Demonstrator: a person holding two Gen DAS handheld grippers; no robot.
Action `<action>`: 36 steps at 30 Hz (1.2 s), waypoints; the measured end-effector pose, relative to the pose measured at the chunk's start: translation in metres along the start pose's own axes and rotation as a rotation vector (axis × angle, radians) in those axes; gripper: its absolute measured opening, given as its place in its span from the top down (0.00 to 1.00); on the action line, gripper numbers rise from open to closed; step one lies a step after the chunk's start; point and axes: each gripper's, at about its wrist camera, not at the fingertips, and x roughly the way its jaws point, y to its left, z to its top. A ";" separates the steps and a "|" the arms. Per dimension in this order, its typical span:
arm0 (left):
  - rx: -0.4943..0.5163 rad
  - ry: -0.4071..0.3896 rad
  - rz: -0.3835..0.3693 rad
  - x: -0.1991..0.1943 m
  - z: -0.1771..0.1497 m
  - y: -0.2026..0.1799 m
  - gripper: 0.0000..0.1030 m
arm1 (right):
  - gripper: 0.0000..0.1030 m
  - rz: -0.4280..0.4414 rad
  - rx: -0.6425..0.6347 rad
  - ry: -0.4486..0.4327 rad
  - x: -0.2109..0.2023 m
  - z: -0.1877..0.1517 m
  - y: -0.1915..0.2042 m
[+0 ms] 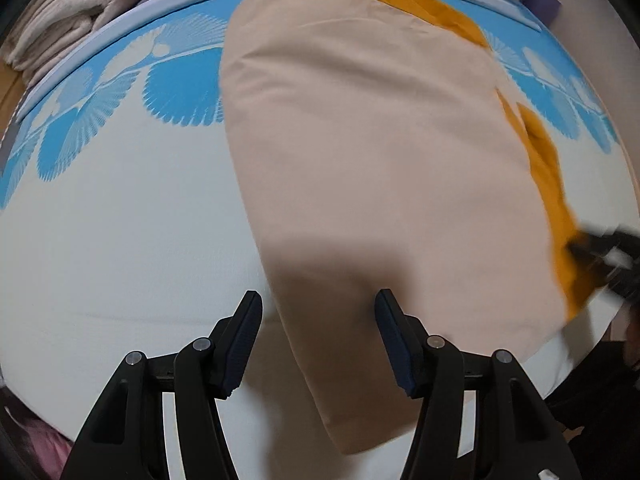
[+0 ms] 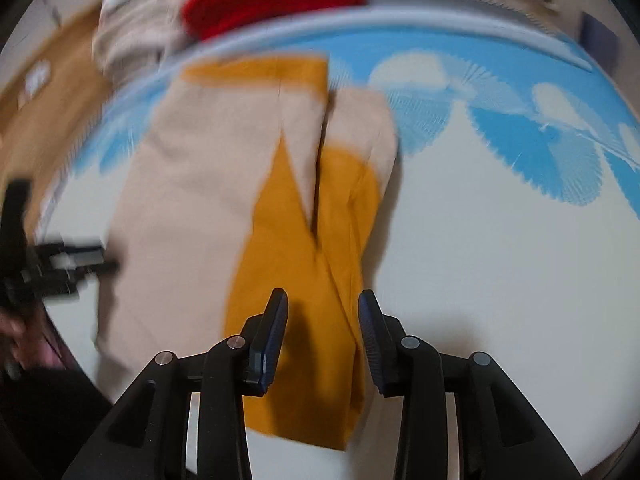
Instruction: Fold large clothes
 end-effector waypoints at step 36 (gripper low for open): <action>-0.176 -0.456 0.083 -0.126 -0.169 -0.075 0.03 | 0.06 -0.214 0.035 -0.461 -0.164 -0.154 0.112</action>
